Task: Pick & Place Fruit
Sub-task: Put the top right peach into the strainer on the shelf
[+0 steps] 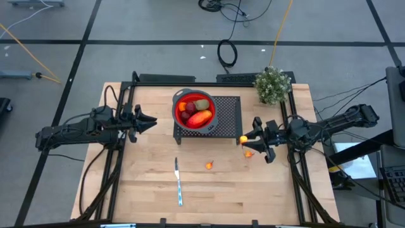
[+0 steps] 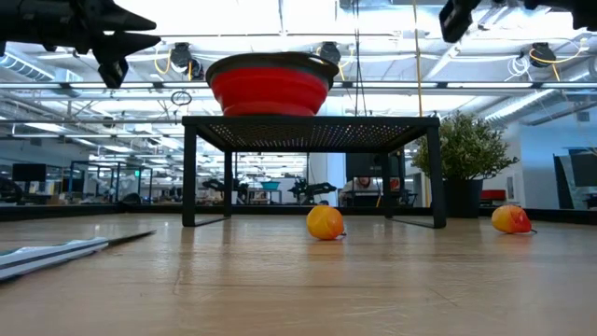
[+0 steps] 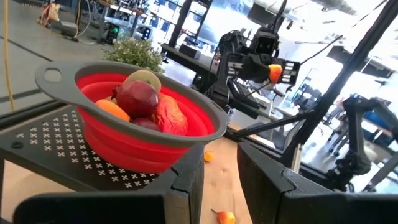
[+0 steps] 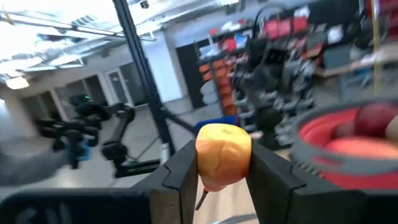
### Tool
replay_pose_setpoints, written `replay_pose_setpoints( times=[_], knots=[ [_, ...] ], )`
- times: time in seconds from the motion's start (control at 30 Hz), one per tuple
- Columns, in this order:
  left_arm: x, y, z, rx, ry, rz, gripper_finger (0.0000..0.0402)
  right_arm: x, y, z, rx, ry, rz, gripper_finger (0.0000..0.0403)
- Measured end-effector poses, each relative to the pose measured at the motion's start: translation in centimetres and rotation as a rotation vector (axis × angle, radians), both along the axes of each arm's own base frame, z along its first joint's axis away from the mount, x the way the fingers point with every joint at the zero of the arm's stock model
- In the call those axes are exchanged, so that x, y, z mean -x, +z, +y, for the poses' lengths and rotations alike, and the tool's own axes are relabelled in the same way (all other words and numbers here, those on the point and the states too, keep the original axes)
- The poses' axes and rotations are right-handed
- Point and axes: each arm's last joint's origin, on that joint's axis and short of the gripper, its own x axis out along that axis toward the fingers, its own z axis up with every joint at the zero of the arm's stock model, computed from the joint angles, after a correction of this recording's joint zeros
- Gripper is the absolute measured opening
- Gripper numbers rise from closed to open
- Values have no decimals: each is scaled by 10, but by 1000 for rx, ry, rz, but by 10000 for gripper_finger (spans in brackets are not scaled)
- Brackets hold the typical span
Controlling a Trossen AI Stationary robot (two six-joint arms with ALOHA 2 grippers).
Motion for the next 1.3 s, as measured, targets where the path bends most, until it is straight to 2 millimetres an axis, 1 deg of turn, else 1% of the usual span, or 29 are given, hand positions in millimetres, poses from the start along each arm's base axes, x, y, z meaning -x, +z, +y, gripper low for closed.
replay_pose_setpoints(
  times=[0.17,0.33,0.6,0.73,1.07,1.13,1.3],
  knots=[
    [0,0,0,67,0,-5,95,1,6,-1,150,-47,-86,105],
    [0,0,0,147,0,-10,95,2,11,-3,264,-142,-149,109],
    [0,0,0,295,1,-21,95,3,15,-3,523,-226,-225,106],
    [0,0,0,350,1,-25,95,4,16,-4,591,-256,-240,111],
    [0,2,0,367,-3,-52,95,3,16,-4,582,-268,-231,111],
    [0,5,0,356,-8,-76,95,3,16,-4,507,-253,-223,112],
    [1,11,1,285,8,-136,95,3,16,-7,214,-264,-180,109]
  ],
)
